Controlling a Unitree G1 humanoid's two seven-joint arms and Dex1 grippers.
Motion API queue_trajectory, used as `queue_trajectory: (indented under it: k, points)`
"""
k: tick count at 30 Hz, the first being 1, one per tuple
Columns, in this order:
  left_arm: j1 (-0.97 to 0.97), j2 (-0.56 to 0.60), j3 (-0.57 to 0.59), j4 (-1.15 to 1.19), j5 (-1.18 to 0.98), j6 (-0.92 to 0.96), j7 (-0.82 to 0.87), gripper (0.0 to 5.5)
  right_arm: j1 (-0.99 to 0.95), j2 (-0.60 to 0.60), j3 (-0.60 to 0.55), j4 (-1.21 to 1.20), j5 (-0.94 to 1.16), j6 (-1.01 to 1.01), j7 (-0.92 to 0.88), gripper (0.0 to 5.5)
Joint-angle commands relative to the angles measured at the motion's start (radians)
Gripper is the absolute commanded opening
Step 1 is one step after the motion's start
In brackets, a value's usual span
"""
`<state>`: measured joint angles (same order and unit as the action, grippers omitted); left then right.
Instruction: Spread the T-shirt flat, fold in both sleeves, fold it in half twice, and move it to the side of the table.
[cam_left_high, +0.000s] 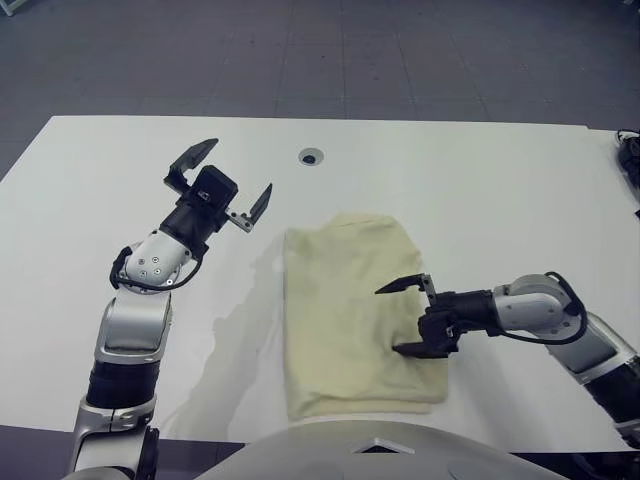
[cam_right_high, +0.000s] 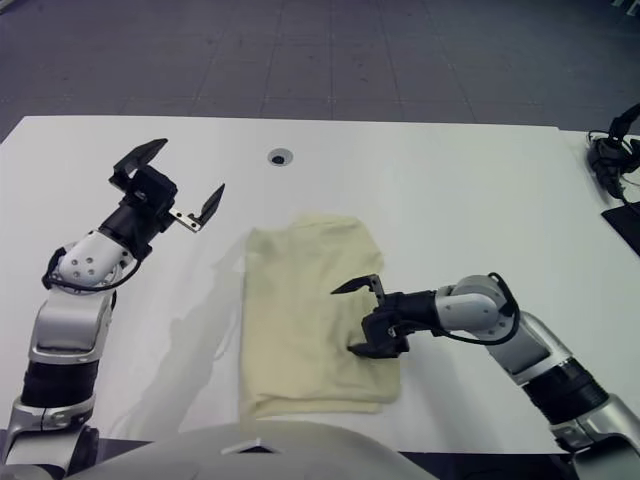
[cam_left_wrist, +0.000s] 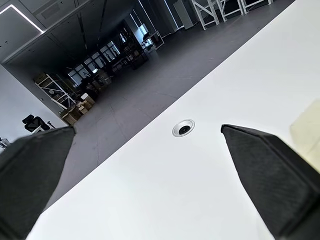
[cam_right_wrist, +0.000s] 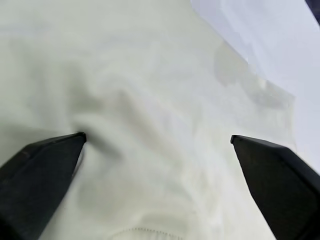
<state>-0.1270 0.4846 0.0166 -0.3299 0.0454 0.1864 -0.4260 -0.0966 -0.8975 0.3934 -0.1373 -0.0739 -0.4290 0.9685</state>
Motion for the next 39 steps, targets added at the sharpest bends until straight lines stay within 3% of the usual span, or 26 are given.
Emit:
queue_trajectory:
  k: [1,8,12,15,18,25,30,38,39]
  points:
    - [0.02,0.008,0.012,-0.019,-0.006,0.002,-0.005,5.37,-0.031,0.029,-0.092,0.054,-0.016,-0.023,-0.081,5.4]
    - [0.082,0.046,0.041,-0.09,-0.043,-0.04,-0.057,5.37,0.031,0.081,-0.287,-0.055,0.284,0.011,-0.123,5.4]
    - [0.267,0.139,0.081,-0.196,-0.083,-0.14,-0.188,5.37,0.163,0.049,-0.411,-0.103,0.466,0.018,-0.051,5.4]
    - [0.501,0.246,0.036,-0.279,-0.045,-0.269,-0.32,5.37,0.265,-0.013,-0.435,-0.037,0.387,-0.101,0.049,5.4]
    - [0.641,0.312,-0.019,-0.304,0.115,-0.404,-0.346,5.37,0.304,-0.061,-0.452,0.088,0.285,-0.251,0.106,5.4]
    - [0.716,0.349,-0.044,-0.302,0.304,-0.568,-0.321,5.37,0.29,-0.137,-0.431,0.337,0.083,-0.532,0.106,5.4]
    - [0.672,0.334,-0.15,-0.242,0.401,-0.61,-0.325,5.37,0.272,-0.153,-0.374,0.409,-0.021,-0.635,0.072,5.4]
    - [0.602,0.314,-0.267,-0.179,0.489,-0.648,-0.3,4.16,0.211,-0.151,-0.237,0.421,-0.054,-0.706,0.032,5.4]
    - [0.599,0.313,-0.272,-0.176,0.491,-0.649,-0.295,3.98,0.207,-0.15,-0.22,0.417,-0.055,-0.708,0.029,5.19]
